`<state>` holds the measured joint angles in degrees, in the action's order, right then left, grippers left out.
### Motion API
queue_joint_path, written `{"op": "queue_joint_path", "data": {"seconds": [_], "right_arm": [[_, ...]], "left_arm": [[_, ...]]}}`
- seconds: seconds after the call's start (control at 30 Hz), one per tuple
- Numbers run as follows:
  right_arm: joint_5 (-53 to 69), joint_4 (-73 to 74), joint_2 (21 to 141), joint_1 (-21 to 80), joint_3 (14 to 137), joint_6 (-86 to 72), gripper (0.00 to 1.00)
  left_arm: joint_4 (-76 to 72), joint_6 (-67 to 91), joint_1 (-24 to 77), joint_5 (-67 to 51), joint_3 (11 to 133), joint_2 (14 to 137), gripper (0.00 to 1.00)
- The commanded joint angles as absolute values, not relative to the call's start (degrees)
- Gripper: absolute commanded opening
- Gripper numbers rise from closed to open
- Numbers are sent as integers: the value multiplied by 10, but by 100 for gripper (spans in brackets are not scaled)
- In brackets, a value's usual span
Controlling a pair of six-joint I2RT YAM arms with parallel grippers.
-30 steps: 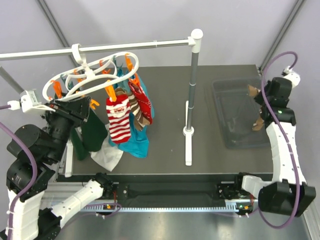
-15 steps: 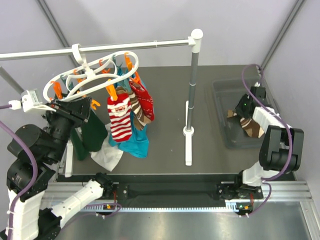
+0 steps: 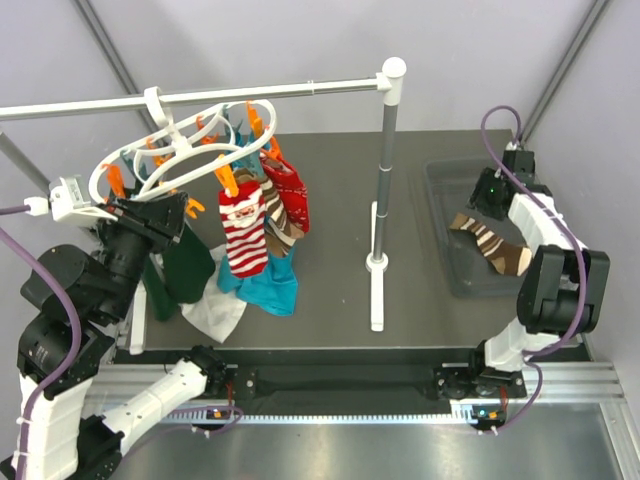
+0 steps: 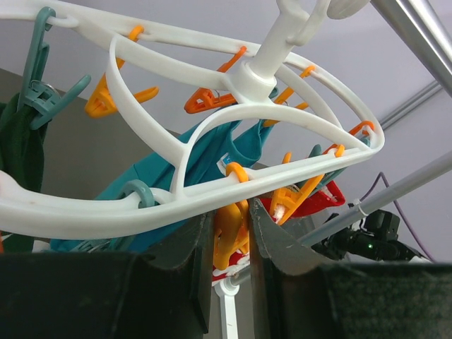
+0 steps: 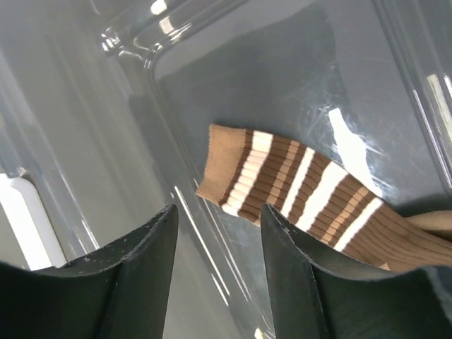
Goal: Clip the socks to the hanger
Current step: Pick up the sock from the bin.
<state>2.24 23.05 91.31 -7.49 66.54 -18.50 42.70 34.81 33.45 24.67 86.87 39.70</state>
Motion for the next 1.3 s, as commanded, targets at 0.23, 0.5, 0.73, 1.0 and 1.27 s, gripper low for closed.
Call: {"op": "queue_joint_path", "data": {"seconds": [0.23, 0.5, 0.73, 1.0, 1.27], "right_arm": [[-43, 291, 1025, -45, 764, -164, 48], [-96, 290, 1074, -26, 754, -164, 45], [-109, 271, 1098, -21, 737, -166, 37], [-120, 243, 1114, -20, 721, -168, 17], [-114, 250, 943, -18, 670, -178, 0]], "left_arm": [[430, 350, 334, 236, 868, 401, 0], [433, 351, 335, 235, 870, 399, 0], [435, 352, 335, 235, 867, 398, 0], [439, 352, 335, 236, 869, 399, 0], [439, 353, 335, 233, 870, 398, 0]]}}
